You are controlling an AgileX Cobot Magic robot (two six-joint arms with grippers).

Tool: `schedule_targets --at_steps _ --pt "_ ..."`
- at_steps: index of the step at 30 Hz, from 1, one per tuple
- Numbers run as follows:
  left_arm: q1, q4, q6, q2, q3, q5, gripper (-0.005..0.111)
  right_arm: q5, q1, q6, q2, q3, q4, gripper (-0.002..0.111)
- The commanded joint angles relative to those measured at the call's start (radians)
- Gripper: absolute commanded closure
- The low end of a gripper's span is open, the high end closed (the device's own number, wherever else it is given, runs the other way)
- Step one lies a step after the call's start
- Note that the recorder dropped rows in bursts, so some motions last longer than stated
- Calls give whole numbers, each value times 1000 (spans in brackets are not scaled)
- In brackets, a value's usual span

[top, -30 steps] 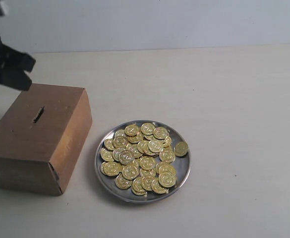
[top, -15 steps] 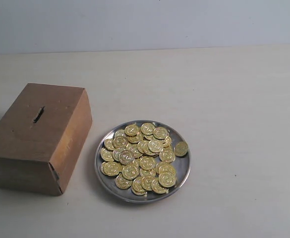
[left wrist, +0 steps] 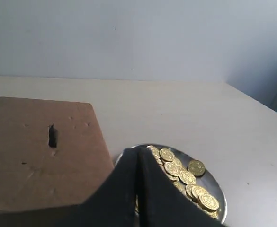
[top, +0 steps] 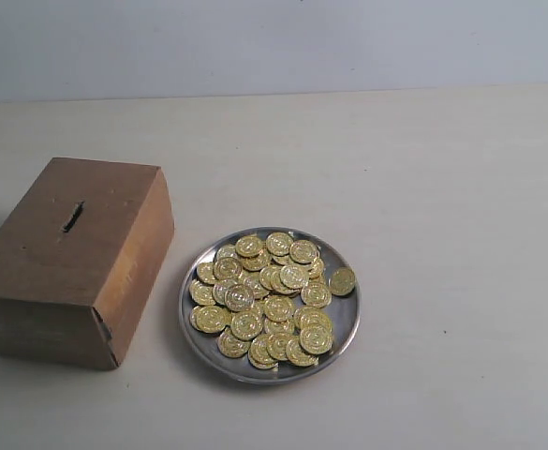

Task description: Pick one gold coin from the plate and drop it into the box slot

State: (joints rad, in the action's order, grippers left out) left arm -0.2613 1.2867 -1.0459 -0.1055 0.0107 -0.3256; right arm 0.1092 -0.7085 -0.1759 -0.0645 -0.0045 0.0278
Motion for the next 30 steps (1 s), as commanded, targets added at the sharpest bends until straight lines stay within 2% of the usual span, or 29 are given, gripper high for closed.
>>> schedule_targets --at_steps 1,8,16,30 --pt "-8 24 -54 72 -11 -15 106 -68 -1 42 8 4 -4 108" --pt "-8 29 -50 83 -11 -15 106 -210 -1 41 9 4 -4 108" --pt "-8 14 -50 83 -11 -193 106 -236 -1 35 9 4 -1 108" --pt "-8 14 -53 83 -11 -201 106 -236 -1 35 9 4 -1 108"
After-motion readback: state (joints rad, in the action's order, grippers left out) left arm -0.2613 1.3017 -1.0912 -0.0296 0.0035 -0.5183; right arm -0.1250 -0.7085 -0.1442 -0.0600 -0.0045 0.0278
